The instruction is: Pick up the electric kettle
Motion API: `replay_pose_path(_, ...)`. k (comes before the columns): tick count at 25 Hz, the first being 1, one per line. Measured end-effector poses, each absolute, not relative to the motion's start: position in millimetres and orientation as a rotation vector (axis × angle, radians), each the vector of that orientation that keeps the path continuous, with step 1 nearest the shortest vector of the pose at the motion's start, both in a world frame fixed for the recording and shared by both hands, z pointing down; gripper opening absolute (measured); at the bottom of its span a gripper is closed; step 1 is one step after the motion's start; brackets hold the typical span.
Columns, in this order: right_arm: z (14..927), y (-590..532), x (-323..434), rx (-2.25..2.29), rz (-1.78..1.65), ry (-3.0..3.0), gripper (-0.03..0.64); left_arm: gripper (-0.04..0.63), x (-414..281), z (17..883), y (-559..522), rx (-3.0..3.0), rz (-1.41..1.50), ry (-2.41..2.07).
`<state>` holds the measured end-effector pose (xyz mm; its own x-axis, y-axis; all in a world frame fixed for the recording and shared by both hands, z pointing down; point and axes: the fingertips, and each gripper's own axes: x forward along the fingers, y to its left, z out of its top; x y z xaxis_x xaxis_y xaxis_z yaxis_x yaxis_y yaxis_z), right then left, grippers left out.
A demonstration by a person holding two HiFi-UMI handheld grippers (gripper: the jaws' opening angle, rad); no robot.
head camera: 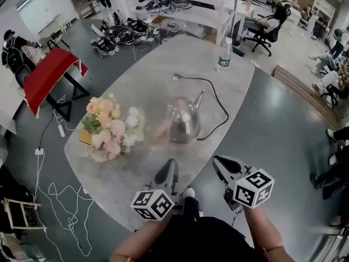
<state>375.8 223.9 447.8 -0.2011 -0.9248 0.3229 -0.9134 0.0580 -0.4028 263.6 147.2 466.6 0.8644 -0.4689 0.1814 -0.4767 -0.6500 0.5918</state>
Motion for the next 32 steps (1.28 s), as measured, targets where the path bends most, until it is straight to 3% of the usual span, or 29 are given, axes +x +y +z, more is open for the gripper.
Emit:
replay_pose_path(13,463,151,407,-1.996,-0.859,2.272,0.006,0.018,269,492,105,2.344,0.052,-0.685)
replay_pose_path(32,480,105,464,-1.913,-0.834,2.551,0.008,0.018,273,505,79,2.261,-0.002,-1.058)
